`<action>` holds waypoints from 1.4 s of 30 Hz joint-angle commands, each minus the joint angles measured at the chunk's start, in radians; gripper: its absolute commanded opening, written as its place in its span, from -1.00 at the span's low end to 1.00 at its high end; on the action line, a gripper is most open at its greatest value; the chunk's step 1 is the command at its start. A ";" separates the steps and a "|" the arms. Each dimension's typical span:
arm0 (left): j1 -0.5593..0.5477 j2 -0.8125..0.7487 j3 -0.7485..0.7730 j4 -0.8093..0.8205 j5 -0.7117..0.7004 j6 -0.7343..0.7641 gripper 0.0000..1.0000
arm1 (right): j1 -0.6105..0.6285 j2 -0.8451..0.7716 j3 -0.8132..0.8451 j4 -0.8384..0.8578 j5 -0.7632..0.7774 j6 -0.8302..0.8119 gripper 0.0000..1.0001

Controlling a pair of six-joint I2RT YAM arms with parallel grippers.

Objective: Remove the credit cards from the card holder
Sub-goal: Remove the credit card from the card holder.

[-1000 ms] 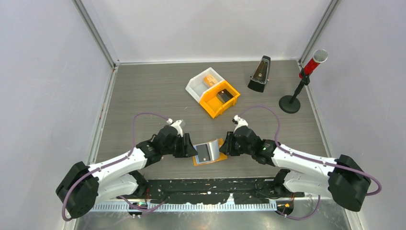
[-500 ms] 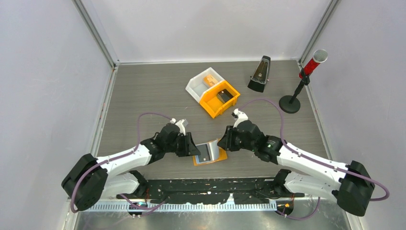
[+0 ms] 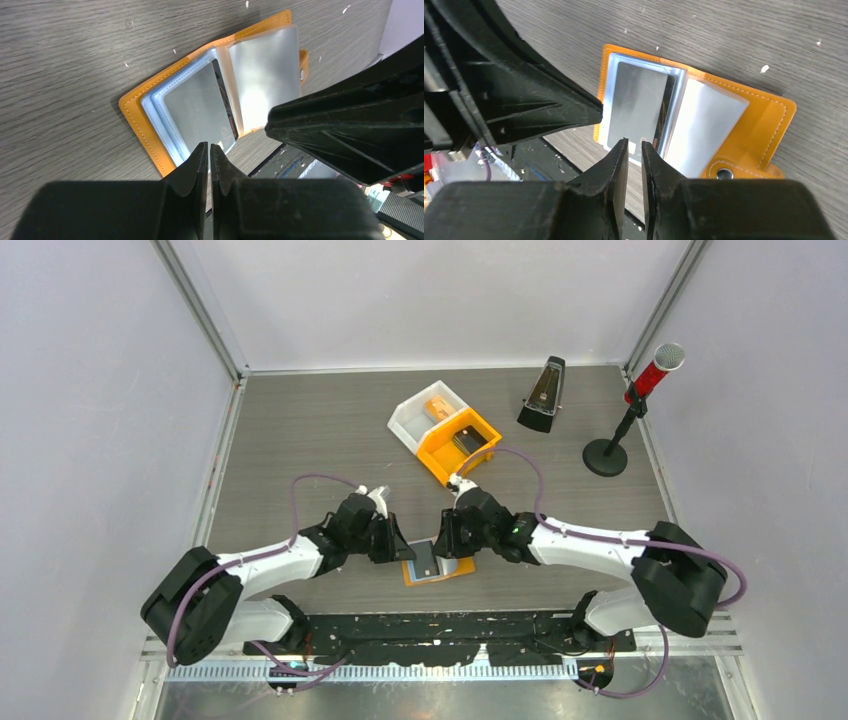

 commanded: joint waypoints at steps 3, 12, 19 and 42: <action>0.005 0.040 -0.012 0.035 -0.036 0.016 -0.87 | 0.005 0.078 0.043 0.080 -0.003 -0.040 -0.51; 0.005 0.061 -0.043 0.052 -0.075 0.024 -0.87 | -0.001 0.153 0.016 0.142 -0.012 -0.079 -0.45; 0.005 0.091 -0.055 0.075 -0.059 0.023 -0.87 | -0.007 0.182 0.004 0.159 -0.019 -0.082 -0.44; 0.005 0.096 -0.055 0.051 -0.074 0.027 -0.87 | -0.031 0.139 -0.094 0.222 -0.040 -0.066 -0.42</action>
